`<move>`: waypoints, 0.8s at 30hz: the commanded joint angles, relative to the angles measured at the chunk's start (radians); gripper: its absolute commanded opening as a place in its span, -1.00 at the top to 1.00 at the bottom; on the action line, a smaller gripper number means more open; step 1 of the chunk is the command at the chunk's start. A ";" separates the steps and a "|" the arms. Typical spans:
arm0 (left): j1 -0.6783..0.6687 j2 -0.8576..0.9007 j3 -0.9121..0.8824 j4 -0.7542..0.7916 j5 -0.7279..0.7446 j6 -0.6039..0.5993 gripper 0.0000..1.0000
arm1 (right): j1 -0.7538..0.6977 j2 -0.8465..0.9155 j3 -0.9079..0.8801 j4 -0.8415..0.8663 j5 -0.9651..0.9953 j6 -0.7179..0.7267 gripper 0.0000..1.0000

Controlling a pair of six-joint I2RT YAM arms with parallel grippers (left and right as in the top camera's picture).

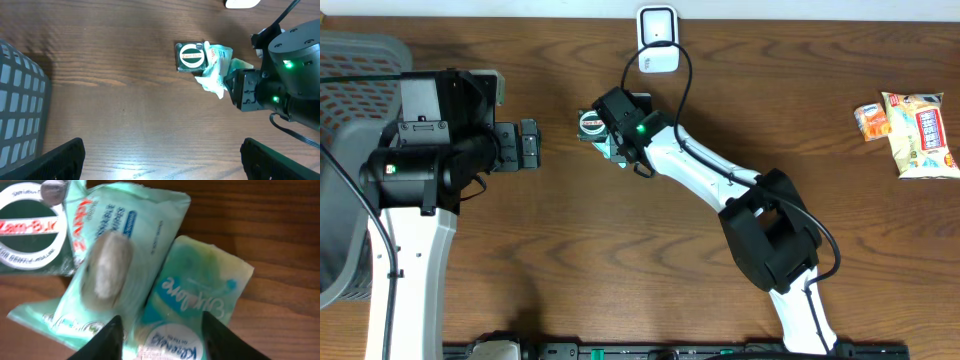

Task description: Scan the item barcode

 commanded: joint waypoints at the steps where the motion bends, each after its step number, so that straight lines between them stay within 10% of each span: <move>1: 0.005 0.003 0.007 -0.002 -0.006 0.010 -0.96 | -0.005 0.003 -0.020 0.018 0.017 0.036 0.19; 24: 0.005 0.003 0.007 -0.002 -0.006 0.010 -0.96 | -0.085 -0.034 0.001 -0.254 0.064 0.031 0.36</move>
